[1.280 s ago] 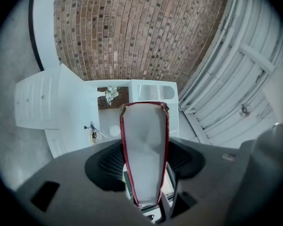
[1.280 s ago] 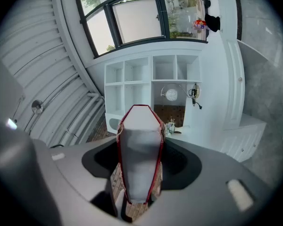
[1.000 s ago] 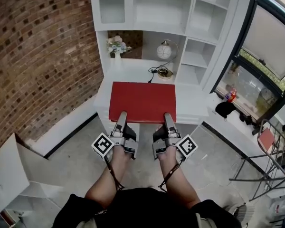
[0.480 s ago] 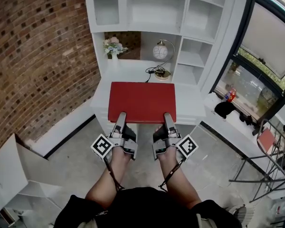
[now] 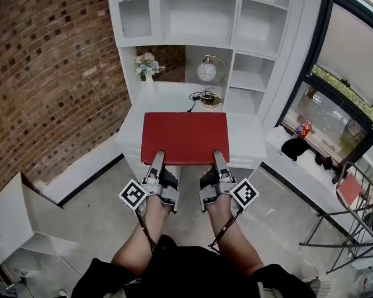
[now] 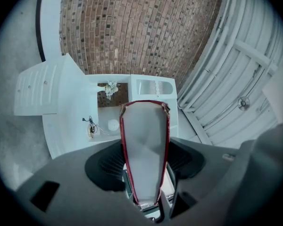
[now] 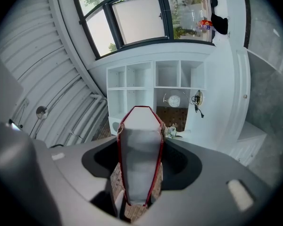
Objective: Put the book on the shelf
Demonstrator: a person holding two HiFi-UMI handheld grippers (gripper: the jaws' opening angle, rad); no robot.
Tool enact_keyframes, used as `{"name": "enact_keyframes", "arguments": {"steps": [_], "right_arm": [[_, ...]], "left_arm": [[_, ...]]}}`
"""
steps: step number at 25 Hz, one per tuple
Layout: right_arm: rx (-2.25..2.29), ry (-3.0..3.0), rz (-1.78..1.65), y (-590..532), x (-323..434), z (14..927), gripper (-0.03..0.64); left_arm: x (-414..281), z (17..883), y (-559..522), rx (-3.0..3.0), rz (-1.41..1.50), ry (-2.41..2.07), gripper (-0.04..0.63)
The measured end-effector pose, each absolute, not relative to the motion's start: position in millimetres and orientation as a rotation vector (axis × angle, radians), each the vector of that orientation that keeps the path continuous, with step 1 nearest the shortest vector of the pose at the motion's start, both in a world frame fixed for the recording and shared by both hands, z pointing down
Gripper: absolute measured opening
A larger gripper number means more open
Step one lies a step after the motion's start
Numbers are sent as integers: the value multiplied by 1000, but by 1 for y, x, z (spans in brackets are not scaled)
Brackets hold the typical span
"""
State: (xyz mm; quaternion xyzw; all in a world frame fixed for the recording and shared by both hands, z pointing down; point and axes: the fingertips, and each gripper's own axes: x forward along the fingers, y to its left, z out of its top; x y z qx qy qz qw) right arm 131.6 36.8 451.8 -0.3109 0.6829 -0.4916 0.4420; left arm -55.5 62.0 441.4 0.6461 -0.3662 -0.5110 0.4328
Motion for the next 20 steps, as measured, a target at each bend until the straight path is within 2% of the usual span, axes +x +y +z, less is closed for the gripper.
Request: {"name": "enact_keyframes", "arguments": {"steps": [20], "right_arm": [[-776, 1698, -1181, -54, 143, 460, 259]], "left_arm": [[-44, 451, -35, 1634, -1266, -868, 245]]}}
